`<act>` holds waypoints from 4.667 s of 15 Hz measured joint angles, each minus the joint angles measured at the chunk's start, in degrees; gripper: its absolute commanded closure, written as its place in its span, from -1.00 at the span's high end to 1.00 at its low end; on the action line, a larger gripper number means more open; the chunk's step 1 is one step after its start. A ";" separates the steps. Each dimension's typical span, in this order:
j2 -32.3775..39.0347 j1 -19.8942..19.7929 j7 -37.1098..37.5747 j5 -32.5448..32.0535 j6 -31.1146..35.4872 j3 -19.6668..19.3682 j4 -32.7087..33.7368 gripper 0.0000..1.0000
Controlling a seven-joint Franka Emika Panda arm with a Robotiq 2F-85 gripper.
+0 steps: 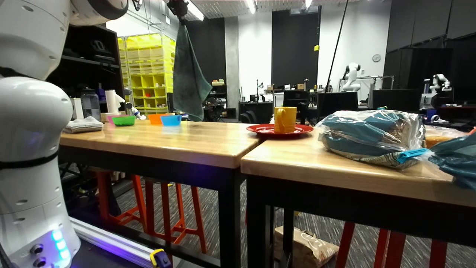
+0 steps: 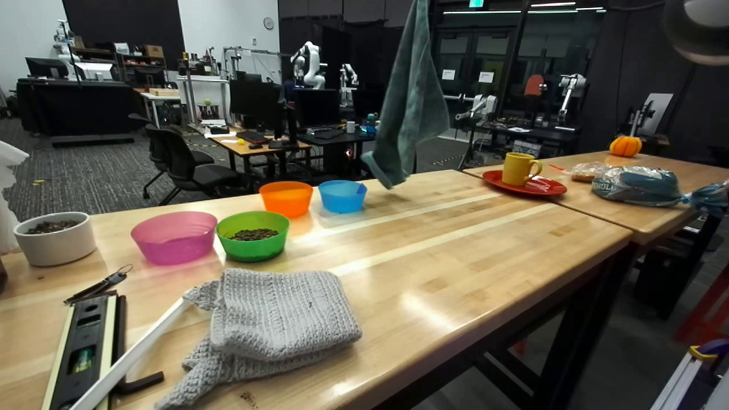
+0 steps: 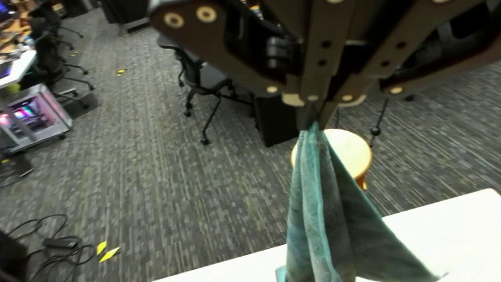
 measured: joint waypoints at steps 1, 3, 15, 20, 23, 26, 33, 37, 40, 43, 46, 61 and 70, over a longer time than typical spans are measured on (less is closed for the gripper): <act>-0.27 0.27 -1.50 1.37 -0.14 1.00 0.48 -0.99; -0.76 0.19 -4.06 3.85 -0.18 2.47 1.37 -0.99; -0.61 -13.65 -6.10 11.73 -1.74 1.18 4.41 -0.99; 1.94 -9.95 -5.50 7.31 -3.97 1.10 10.61 -0.99; 3.79 -3.60 -5.50 3.31 -6.27 1.49 10.87 -0.99; 5.76 2.82 -5.93 3.20 -7.34 3.83 10.17 -0.99; 5.75 6.54 -9.04 7.77 -6.76 8.59 11.50 -0.99; 5.35 0.56 -9.82 8.82 -7.49 8.35 11.41 -0.99; 5.17 -6.27 -9.81 8.94 -8.73 7.48 11.38 -0.99; 4.35 -11.87 -9.64 8.07 -9.19 5.73 11.38 -0.99; 3.37 -13.68 -8.35 3.34 -8.71 2.41 11.38 -0.99; 2.21 11.08 -11.60 -12.69 -20.02 3.07 11.41 0.42; 4.05 9.51 -16.72 -11.55 -22.14 3.53 11.73 1.00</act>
